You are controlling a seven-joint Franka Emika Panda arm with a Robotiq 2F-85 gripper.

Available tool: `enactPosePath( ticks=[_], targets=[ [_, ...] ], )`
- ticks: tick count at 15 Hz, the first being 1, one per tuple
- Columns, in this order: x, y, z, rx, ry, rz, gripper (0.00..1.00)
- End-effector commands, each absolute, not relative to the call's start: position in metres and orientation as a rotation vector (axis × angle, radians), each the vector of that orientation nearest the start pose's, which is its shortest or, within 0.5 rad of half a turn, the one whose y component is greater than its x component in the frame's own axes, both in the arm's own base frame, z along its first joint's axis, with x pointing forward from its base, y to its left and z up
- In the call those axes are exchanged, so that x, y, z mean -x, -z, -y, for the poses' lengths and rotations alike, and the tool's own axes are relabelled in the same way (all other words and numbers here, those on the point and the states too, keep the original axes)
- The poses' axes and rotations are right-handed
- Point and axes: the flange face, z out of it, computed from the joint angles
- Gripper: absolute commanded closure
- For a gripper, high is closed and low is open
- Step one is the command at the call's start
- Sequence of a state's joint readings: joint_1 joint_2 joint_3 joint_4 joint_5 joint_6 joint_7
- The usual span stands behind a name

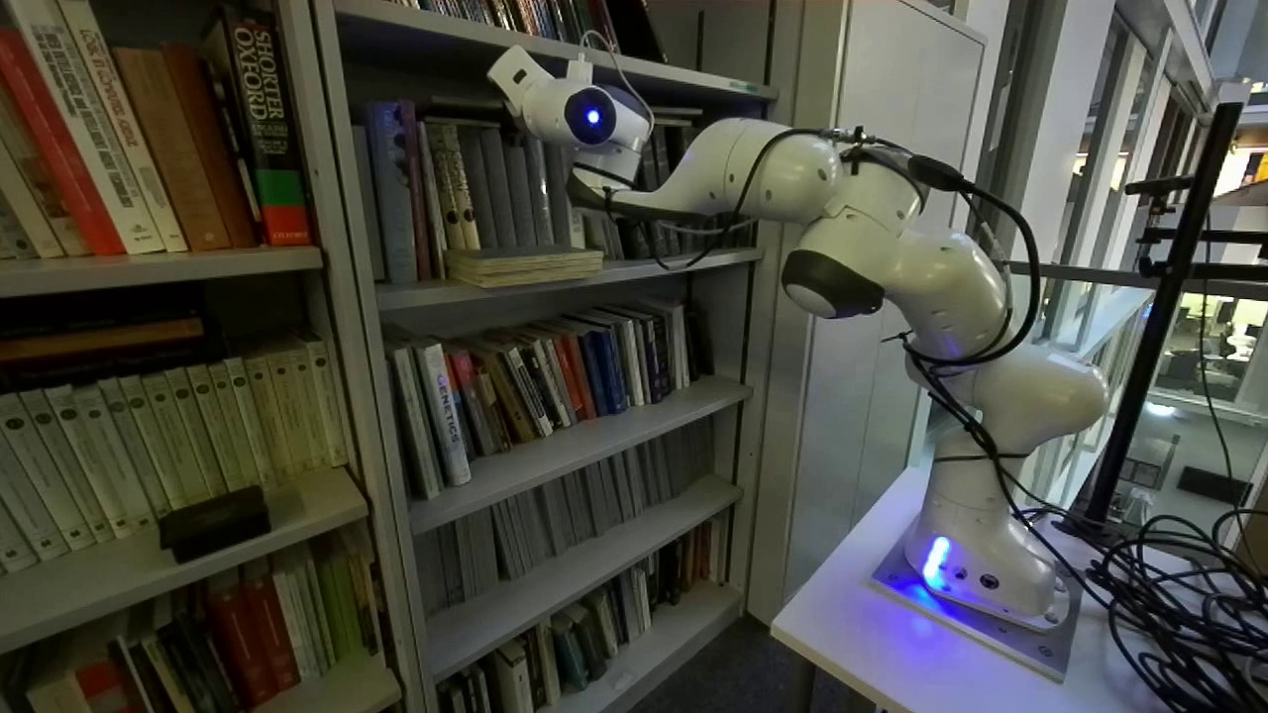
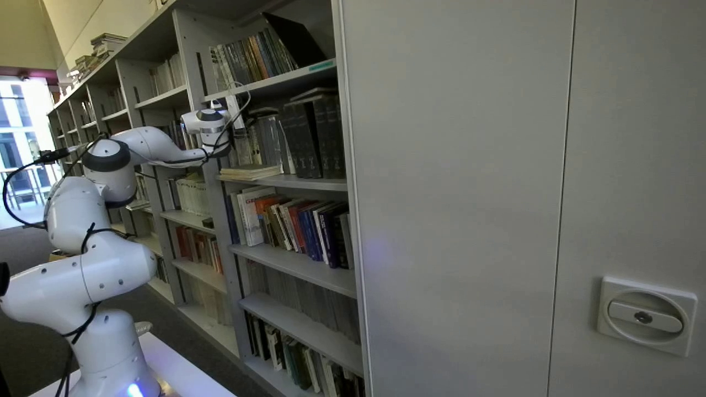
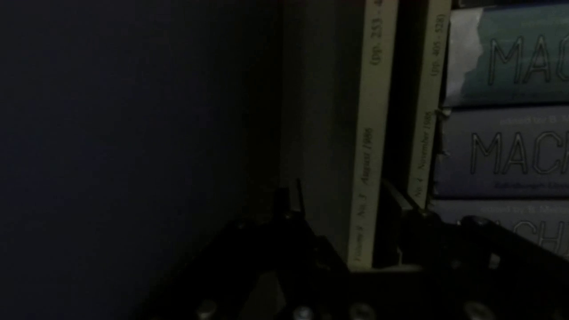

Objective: Pick up the book and place it on the other books on the shelf

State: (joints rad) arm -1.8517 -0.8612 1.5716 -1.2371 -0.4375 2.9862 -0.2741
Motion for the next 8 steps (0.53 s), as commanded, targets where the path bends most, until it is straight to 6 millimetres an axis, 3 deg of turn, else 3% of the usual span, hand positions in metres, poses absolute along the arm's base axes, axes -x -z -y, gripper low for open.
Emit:
enactPosePath(
  ticks=[1,3,5,6,7,8],
  targets=[
    [-0.6268,-0.7264,-0.3253,-1.105,-1.141,-0.951,0.21],
    [-0.6272,-0.7265,-0.3254,-1.102,-1.139,-0.950,0.08],
    [-0.6267,-0.7255,-0.3264,-1.102,-1.143,-0.950,0.06],
    [-0.6258,-0.7244,-0.3274,-1.106,-1.145,-0.950,0.56],
    [-0.6253,-0.7228,-0.3276,-1.113,-1.147,-0.950,0.57],
    [-0.6242,-0.7219,-0.3280,-1.115,-1.147,-0.951,0.65]
  ],
)
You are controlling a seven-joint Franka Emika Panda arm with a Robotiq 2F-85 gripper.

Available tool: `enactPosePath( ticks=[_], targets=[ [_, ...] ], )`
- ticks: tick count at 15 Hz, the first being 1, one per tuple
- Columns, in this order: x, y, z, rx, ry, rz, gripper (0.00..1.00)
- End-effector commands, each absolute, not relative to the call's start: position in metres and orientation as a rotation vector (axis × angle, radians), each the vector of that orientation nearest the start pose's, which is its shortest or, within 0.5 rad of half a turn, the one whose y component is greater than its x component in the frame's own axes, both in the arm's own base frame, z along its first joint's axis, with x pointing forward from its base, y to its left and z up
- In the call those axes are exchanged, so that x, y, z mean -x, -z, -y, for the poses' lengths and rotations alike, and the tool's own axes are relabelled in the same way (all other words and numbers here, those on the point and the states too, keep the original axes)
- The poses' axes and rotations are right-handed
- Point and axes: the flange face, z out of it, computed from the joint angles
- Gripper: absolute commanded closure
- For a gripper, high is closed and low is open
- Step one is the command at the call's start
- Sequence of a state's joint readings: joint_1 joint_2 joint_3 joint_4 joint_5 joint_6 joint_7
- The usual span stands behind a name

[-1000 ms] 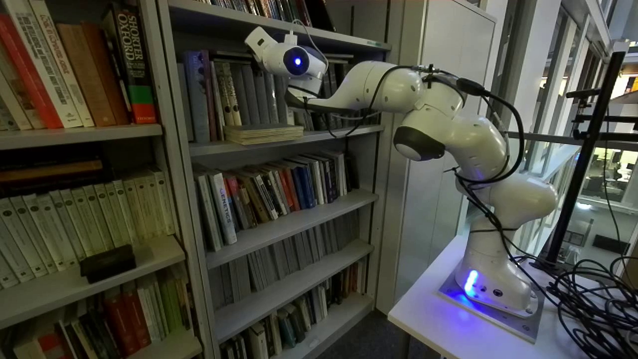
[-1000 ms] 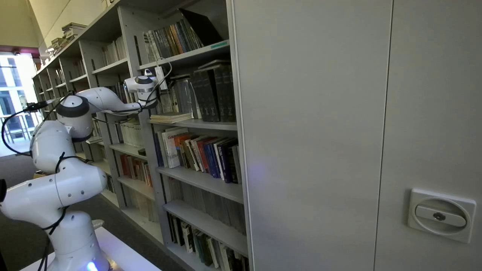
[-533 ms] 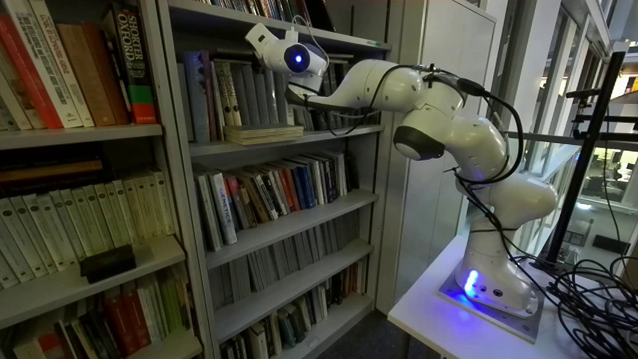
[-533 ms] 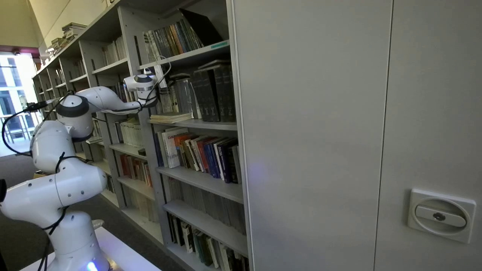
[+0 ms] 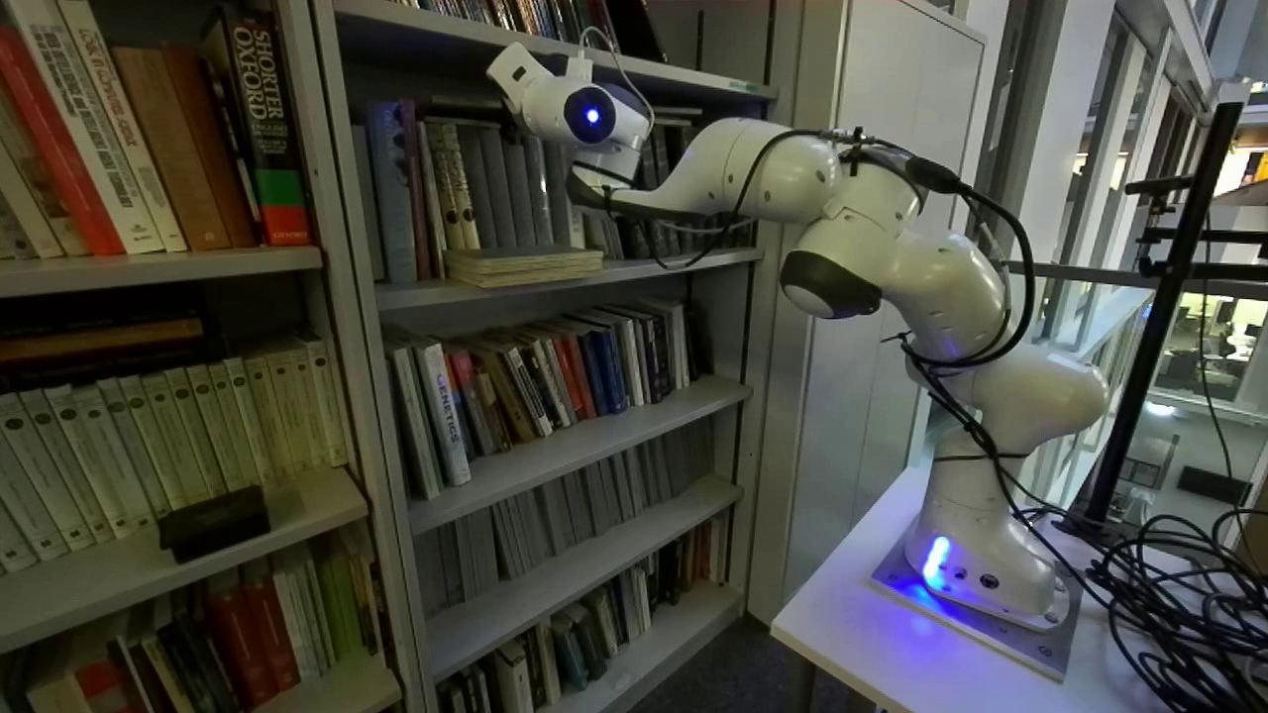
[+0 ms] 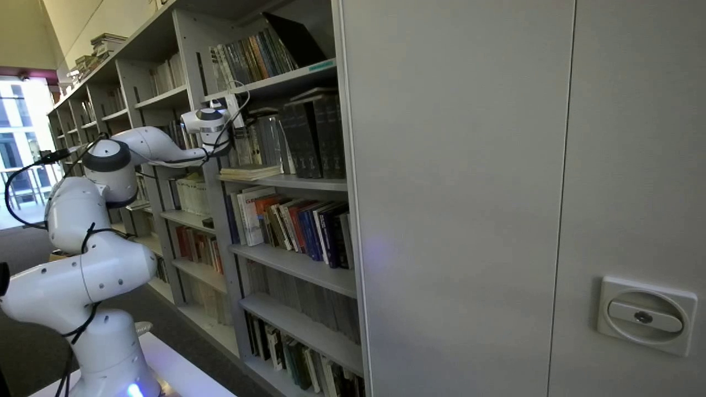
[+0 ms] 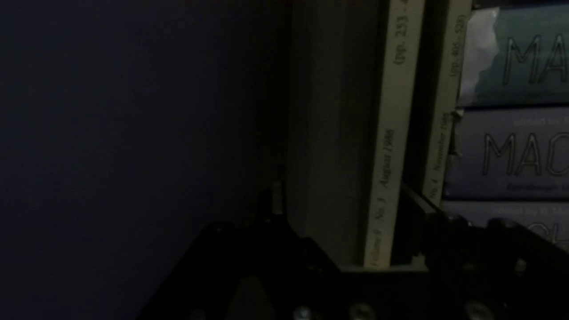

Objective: Pick up the book and place it on the other books on the shelf

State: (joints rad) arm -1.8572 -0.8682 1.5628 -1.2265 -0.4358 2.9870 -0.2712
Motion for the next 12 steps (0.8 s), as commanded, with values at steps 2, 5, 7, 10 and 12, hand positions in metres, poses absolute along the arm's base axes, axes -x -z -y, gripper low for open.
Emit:
enactPosePath(
  ticks=[2,5,7,10,12],
  targets=[
    [-0.622,-0.720,-0.328,-1.117,-1.148,-0.949,0.80],
    [-0.619,-0.718,-0.329,-1.119,-1.148,-0.953,0.90],
    [-0.618,-0.717,-0.330,-1.123,-1.149,-0.956,0.64],
    [-0.615,-0.715,-0.331,-1.130,-1.147,-0.955,0.74],
    [-0.611,-0.712,-0.331,-1.134,-1.146,-0.956,0.51]
  ],
)
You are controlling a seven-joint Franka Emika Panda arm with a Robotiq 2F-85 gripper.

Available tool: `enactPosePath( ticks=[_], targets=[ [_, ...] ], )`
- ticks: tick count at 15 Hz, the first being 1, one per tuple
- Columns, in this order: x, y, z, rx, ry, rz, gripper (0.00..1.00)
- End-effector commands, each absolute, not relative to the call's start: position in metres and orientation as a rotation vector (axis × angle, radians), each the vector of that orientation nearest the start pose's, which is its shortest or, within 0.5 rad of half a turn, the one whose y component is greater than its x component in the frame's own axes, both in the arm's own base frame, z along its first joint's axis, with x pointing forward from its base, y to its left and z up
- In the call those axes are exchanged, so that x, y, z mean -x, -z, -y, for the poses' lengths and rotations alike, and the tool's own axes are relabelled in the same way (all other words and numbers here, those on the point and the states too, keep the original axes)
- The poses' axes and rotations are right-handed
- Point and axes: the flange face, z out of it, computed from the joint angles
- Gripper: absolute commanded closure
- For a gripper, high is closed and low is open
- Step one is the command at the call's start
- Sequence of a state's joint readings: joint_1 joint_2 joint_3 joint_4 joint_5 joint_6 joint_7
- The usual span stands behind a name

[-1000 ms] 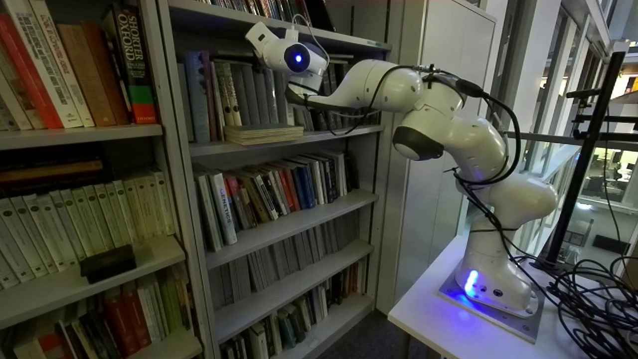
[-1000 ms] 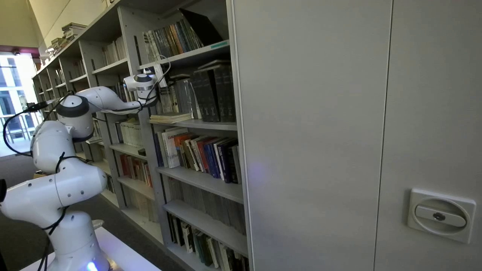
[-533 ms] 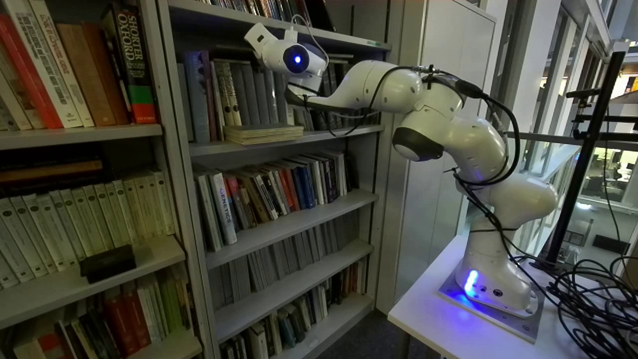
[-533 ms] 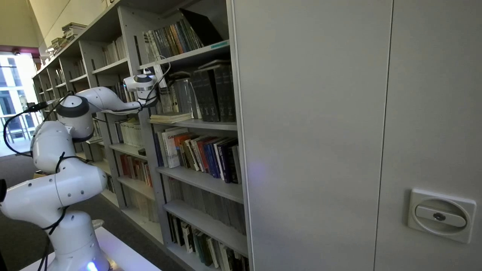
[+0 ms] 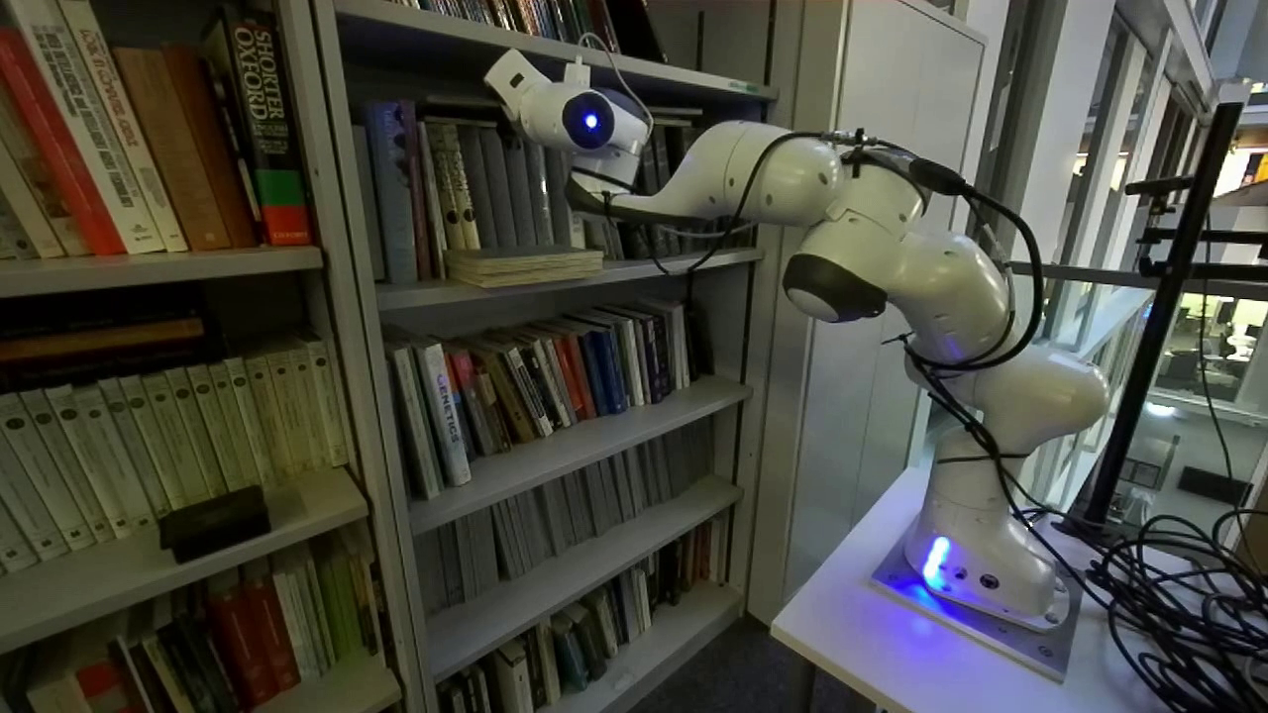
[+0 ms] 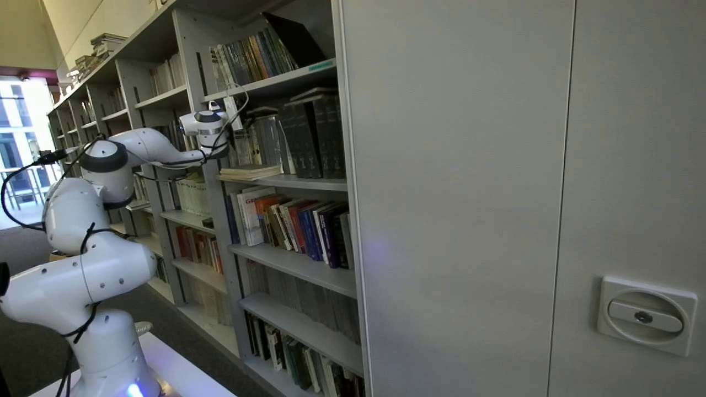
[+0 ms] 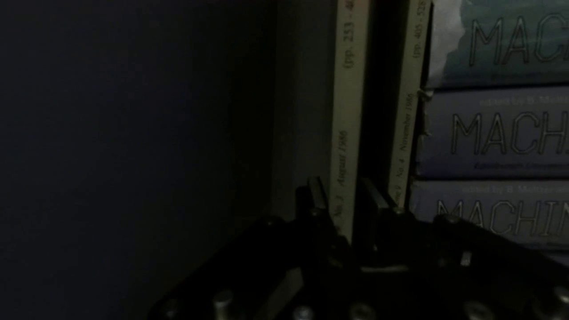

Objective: Pick up the book and place it on the other books on the shelf

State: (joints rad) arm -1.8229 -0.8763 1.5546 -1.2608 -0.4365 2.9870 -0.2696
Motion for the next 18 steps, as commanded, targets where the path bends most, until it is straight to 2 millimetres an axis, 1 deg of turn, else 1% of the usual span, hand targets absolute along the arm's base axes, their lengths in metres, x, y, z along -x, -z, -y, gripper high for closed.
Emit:
enactPosePath(
  ticks=[1,2,4,5,9,10,11,12,15,16,17,18],
  targets=[
    [-0.609,-0.711,-0.332,-1.136,-1.145,-0.958,0.49],
    [-0.606,-0.710,-0.333,-1.137,-1.145,-0.960,0.45],
    [-0.601,-0.713,-0.334,-1.136,-1.145,-0.955,0.45],
    [-0.598,-0.713,-0.335,-1.137,-1.144,-0.953,0.57],
    [-0.591,-0.710,-0.335,-1.140,-1.136,-0.951,0.74],
    [-0.589,-0.710,-0.335,-1.139,-1.133,-0.951,0.81],
    [-0.588,-0.709,-0.335,-1.140,-1.130,-0.950,0.83],
    [-0.588,-0.709,-0.334,-1.141,-1.129,-0.950,0.81],
    [-0.585,-0.708,-0.333,-1.145,-1.125,-0.949,0.67],
    [-0.585,-0.708,-0.333,-1.146,-1.124,-0.948,0.65],
    [-0.585,-0.708,-0.332,-1.147,-1.123,-0.946,0.80],
    [-0.585,-0.708,-0.332,-1.147,-1.123,-0.946,0.90]
  ],
)
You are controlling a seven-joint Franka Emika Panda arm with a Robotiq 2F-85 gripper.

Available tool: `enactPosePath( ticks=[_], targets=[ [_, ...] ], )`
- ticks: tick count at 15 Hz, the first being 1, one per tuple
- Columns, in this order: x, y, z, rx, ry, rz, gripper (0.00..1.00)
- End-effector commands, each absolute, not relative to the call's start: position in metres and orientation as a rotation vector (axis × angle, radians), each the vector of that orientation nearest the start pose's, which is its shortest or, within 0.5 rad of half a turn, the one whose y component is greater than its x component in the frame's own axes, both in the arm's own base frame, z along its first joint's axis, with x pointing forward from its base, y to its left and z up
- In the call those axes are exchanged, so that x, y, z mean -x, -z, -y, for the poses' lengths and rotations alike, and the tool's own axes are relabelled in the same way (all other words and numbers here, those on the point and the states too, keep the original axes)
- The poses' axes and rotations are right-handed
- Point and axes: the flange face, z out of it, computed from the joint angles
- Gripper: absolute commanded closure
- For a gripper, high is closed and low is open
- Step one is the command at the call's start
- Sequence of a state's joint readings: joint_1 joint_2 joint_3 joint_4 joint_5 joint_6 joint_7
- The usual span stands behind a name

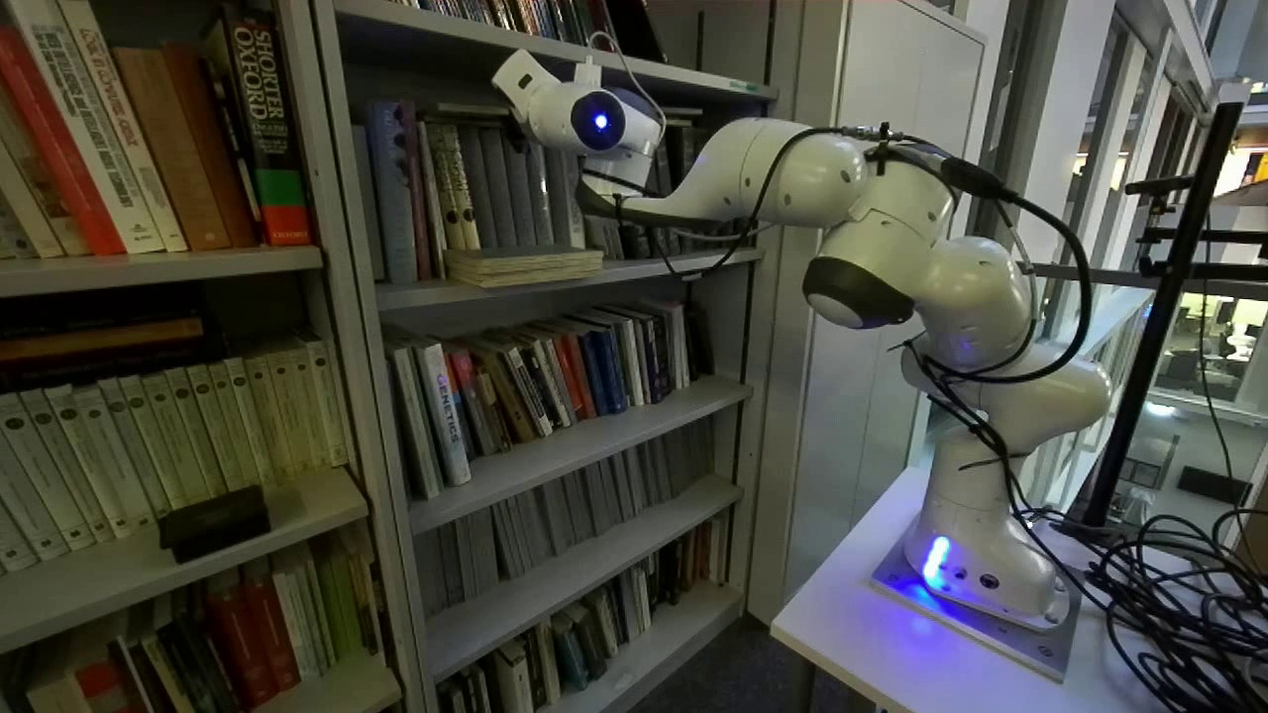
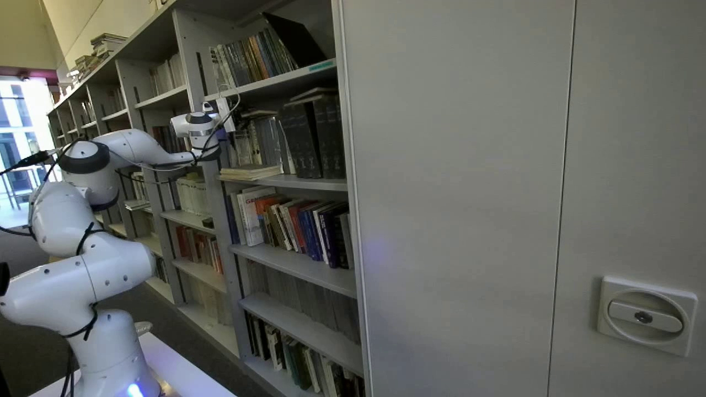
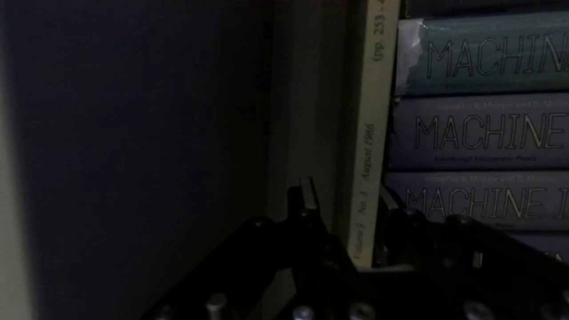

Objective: Pick up the book and place it on the other books on the shelf

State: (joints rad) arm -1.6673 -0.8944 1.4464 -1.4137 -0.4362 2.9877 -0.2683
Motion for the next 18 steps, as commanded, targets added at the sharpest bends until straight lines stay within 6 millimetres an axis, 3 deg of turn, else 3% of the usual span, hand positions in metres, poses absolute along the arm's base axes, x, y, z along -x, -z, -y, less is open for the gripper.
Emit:
enactPosePath(
  ticks=[1,2,3,18],
  targets=[
    [-0.585,-0.708,-0.333,-1.147,-1.123,-0.947,0.91],
    [-0.585,-0.708,-0.333,-1.148,-1.122,-0.948,0.98],
    [-0.585,-0.707,-0.333,-1.148,-1.122,-0.949,1.00],
    [-0.611,-0.710,-0.343,-1.112,-1.118,-0.985,0.97]
  ],
)
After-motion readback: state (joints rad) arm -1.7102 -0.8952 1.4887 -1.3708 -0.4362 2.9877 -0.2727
